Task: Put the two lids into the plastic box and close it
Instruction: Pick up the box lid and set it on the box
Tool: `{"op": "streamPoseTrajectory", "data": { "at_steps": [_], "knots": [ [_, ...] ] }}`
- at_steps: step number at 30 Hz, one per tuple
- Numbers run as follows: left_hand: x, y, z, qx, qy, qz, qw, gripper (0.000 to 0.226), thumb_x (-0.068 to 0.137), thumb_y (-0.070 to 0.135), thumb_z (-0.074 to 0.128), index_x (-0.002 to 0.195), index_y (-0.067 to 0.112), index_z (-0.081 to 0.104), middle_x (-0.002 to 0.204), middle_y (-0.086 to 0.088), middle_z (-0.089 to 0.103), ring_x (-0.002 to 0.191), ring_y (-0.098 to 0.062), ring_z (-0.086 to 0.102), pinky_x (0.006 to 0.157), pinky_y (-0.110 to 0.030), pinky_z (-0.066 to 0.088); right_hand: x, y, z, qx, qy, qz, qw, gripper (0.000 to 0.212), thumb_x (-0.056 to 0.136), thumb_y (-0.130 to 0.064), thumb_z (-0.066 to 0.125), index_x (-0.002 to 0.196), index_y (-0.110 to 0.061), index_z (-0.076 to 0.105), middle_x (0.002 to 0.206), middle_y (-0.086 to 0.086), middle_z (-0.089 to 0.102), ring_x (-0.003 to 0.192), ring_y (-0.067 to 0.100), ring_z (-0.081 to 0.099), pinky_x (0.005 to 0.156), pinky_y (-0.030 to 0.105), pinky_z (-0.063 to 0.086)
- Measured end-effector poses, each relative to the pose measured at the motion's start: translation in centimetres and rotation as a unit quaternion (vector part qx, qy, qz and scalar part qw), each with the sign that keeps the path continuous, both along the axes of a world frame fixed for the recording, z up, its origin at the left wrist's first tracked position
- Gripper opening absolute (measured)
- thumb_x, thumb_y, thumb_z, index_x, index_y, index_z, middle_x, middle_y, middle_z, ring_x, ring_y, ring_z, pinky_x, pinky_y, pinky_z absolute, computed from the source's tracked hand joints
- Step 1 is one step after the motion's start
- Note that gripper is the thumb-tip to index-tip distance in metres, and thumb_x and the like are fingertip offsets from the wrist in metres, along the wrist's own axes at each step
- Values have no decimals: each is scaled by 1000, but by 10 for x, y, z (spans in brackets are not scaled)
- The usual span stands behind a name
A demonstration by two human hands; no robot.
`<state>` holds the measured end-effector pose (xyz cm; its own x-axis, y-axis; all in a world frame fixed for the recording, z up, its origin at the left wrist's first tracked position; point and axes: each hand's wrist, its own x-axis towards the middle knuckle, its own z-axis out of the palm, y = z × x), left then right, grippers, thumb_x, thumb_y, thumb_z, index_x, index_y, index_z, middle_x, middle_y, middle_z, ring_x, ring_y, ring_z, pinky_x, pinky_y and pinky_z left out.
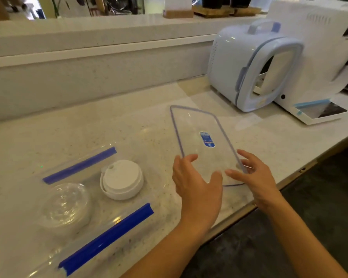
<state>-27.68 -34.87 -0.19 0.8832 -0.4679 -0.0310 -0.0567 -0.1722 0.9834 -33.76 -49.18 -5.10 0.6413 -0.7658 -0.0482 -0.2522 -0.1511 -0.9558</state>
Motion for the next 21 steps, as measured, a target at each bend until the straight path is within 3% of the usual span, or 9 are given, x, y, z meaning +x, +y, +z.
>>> {"op": "streamPoseTrajectory", "data": {
  "at_steps": [2, 3, 5, 9, 12, 14, 17, 21],
  "knots": [
    [12, 4, 16, -69, 2, 16, 997, 46, 82, 19, 63, 103, 42, 29, 124, 13, 34, 111, -4, 39, 84, -12, 45, -4, -2, 8, 37, -61, -18, 997, 62, 53, -38, 80, 109, -46, 54, 111, -3, 60, 101, 17, 59, 74, 28, 50],
    [19, 6, 24, -101, 24, 31, 994, 46, 82, 17, 64, 103, 41, 31, 120, 13, 37, 106, -3, 43, 74, -6, 44, -5, -2, 13, 45, -89, -19, 995, 59, 53, -38, 80, 106, -48, 56, 112, -4, 60, 104, 19, 59, 80, 34, 51],
    [33, 12, 40, -166, 67, 62, 982, 47, 81, 11, 65, 106, 37, 35, 117, 12, 40, 102, -8, 49, 72, -13, 50, -2, 3, 25, 37, -137, -12, 990, 54, 53, -38, 79, 102, -49, 59, 112, -8, 61, 108, 16, 57, 89, 36, 49],
    [59, 34, 67, -267, 141, 40, 953, 49, 78, 12, 68, 109, 32, 37, 109, 6, 52, 78, -20, 70, 50, -24, 58, 10, 12, 50, 14, -210, -2, 978, 57, 51, -36, 78, 104, -44, 60, 115, -10, 63, 111, 9, 58, 90, 29, 47],
    [78, 58, 80, -193, 139, -42, 970, 44, 75, 19, 71, 113, 21, 47, 93, -7, 69, 62, -16, 71, 48, -27, 57, 23, 22, 57, 9, -232, 29, 972, 57, 54, -32, 76, 108, -39, 60, 117, -9, 63, 111, 6, 58, 89, 26, 52],
    [87, 72, 82, -155, 129, -70, 977, 33, 76, 13, 70, 105, 19, 55, 79, -8, 75, 62, -18, 71, 49, -28, 57, 37, 32, 57, 21, -249, 24, 968, 52, 61, -28, 74, 109, -38, 59, 113, -12, 64, 108, 4, 59, 86, 23, 52],
    [95, 93, 73, -204, 150, -9, 967, 27, 75, 6, 69, 95, 20, 58, 72, -8, 75, 66, -20, 72, 49, -27, 56, 62, 56, 50, 74, -253, 2, 965, 45, 75, -30, 66, 118, -32, 52, 110, -9, 63, 110, 16, 59, 87, 32, 49],
    [95, 118, 57, -283, 164, 116, 938, 34, 70, 7, 75, 95, 24, 59, 89, -11, 72, 73, -17, 72, 52, -23, 56, 88, 102, 48, 145, -223, 47, 963, 67, 63, -53, 64, 124, -34, 44, 110, 2, 65, 99, 24, 65, 74, 36, 53]
  ]
}}
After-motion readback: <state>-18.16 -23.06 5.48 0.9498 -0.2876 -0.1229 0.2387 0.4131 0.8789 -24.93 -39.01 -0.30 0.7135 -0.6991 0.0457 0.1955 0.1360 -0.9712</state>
